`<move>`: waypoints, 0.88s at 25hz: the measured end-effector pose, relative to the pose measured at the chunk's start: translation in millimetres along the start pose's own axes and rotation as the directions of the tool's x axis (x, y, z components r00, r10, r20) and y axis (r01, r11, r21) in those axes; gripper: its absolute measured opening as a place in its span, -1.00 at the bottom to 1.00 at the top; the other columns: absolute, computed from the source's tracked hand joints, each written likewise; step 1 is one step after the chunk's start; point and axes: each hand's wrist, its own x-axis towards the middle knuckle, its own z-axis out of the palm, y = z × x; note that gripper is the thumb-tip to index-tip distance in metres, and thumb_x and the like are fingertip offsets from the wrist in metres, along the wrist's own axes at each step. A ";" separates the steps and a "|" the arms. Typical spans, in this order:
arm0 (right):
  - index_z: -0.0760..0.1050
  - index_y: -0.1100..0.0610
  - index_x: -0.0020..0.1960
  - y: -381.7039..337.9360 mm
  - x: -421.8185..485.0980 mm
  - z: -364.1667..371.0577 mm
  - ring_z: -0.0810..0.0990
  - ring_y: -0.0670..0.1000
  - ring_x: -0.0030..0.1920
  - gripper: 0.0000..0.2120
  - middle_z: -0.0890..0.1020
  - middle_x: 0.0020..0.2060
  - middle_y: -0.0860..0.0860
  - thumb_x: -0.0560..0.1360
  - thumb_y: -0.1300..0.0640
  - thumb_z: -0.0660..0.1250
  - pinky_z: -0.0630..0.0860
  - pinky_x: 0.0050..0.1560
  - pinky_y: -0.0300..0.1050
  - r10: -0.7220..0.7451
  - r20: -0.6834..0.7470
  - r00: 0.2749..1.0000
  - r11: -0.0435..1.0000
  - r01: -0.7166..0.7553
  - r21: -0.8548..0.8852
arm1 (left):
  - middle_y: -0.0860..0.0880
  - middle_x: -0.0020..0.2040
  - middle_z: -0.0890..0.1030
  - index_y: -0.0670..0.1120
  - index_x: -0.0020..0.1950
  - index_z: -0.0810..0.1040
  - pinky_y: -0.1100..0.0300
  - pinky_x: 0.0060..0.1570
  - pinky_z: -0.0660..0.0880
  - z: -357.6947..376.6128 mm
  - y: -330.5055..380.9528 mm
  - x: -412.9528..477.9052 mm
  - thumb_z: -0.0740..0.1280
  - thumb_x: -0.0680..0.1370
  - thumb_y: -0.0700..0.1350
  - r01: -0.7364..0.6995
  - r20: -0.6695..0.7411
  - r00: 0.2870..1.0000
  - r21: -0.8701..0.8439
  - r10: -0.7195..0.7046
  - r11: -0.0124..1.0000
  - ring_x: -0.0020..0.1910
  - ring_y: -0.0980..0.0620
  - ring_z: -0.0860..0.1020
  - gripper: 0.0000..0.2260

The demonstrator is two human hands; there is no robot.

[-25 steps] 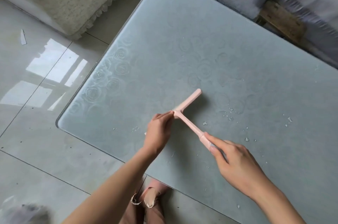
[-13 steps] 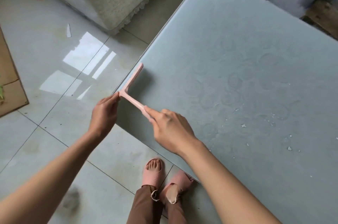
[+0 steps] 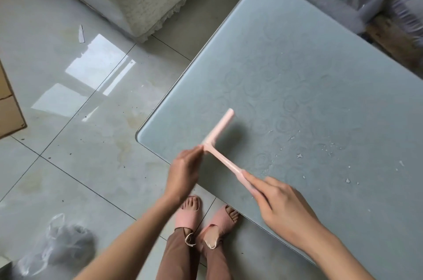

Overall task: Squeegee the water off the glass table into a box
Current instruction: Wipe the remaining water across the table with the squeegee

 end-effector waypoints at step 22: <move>0.18 -0.32 0.40 31.8 -9.3 -17.1 0.54 0.14 -0.06 -0.62 0.54 -0.11 -0.01 0.61 -0.06 0.03 0.49 -0.05 0.00 0.101 -0.070 0.992 0.995 -0.101 0.008 | -0.16 0.02 0.68 -0.17 0.08 0.67 0.06 -0.11 0.55 11.3 29.2 12.7 0.42 0.50 -0.23 -0.110 0.080 0.992 0.123 0.101 0.986 -0.05 -0.16 0.65 -0.82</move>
